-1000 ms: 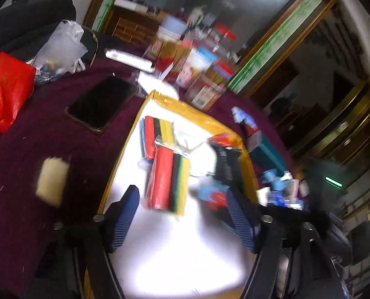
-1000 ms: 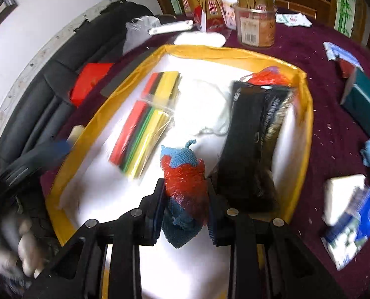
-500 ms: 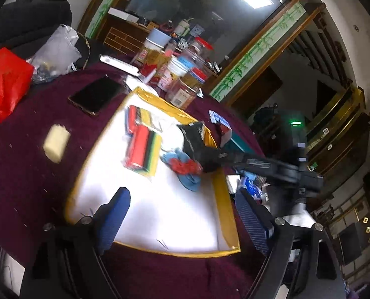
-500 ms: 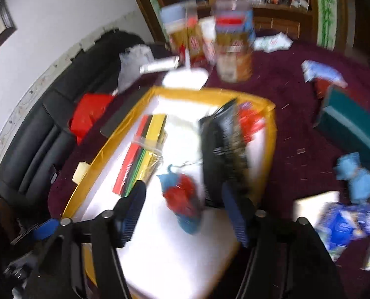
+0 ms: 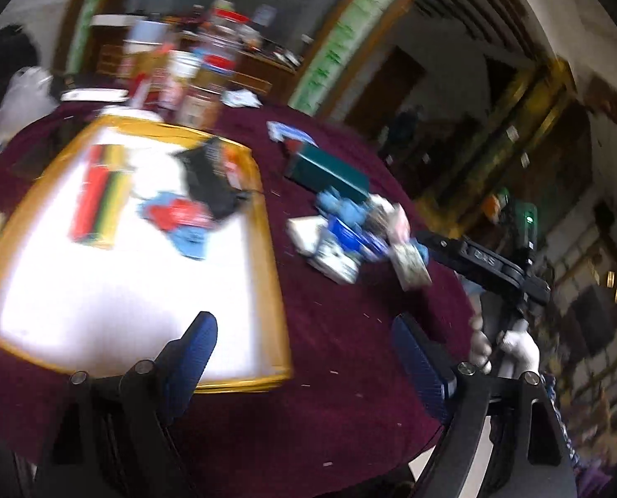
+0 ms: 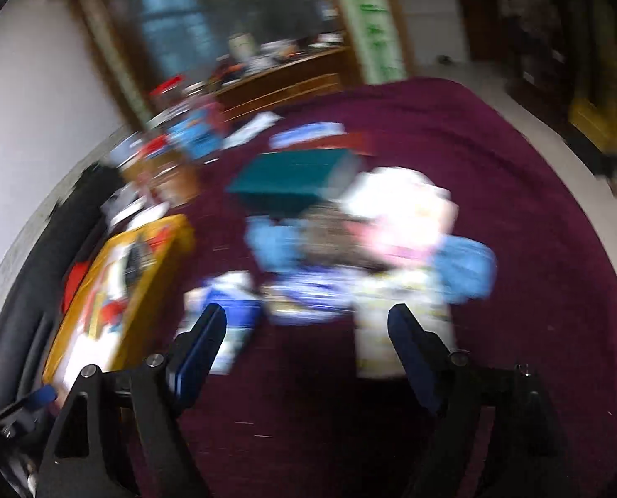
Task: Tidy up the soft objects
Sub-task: 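Grasp the blue Vinda tissue pack with left gripper while right gripper grasps lemon-print tissue pack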
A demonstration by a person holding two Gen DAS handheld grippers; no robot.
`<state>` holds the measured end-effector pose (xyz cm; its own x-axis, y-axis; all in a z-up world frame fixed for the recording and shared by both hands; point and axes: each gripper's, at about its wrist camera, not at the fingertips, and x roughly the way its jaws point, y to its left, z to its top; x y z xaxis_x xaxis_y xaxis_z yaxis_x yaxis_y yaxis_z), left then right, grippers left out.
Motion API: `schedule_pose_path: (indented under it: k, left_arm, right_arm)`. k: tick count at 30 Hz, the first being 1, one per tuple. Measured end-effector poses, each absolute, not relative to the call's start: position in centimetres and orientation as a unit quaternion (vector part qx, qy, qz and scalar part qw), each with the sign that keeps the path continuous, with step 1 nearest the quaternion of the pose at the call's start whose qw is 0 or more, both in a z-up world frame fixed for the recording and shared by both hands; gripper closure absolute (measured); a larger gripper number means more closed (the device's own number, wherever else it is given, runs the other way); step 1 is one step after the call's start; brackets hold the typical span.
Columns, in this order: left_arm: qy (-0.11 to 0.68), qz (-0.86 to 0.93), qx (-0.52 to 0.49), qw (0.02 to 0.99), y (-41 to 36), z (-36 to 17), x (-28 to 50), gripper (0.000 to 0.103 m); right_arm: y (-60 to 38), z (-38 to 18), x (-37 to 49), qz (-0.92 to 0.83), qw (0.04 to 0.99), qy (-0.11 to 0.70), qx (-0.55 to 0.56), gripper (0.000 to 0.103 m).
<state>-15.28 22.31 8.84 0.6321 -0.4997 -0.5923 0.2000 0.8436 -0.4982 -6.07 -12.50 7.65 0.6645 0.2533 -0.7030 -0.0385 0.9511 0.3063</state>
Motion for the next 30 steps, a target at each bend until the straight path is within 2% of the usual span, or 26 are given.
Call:
schedule_pose_path:
  k: [7,13,18,26,28,29,30]
  left_arm:
    - [0.412,-0.221,-0.107,0.877,13.6,8.6,-13.0,0.014]
    - [0.456,-0.21,-0.073,0.862,7.8,7.5,-8.4,0.014]
    - [0.45,-0.156,0.0,0.879,4.7,6.4,-4.5,0.014]
    - [0.445,-0.093,0.109,0.884,1.7,2.7,0.3,0.014]
    - [0.456,-0.095,0.125,0.876,1.2,1.6,1.1,0.027]
    - [0.456,-0.094,0.132,0.875,1.0,1.4,1.2,0.043]
    - [0.448,-0.095,0.128,0.88,1.1,1.6,1.1,0.047]
  right_arm:
    - [-19.4,3.5,-6.6,0.039,0.893,0.403,0.196,0.024]
    - [-20.8,3.3,-6.9,0.081,0.881,0.396,0.246,0.024]
    - [-21.1,2.8,-6.5,0.098,0.867,0.403,0.276,0.023]
    - [-20.1,3.1,-6.4,0.1,0.876,0.404,0.245,0.023]
    - [-19.8,3.2,-6.6,0.096,0.88,0.402,0.233,0.023]
    - [-19.7,3.2,-6.6,0.095,0.881,0.402,0.231,0.023]
    - [-19.7,3.2,-6.6,0.094,0.882,0.401,0.23,0.023]
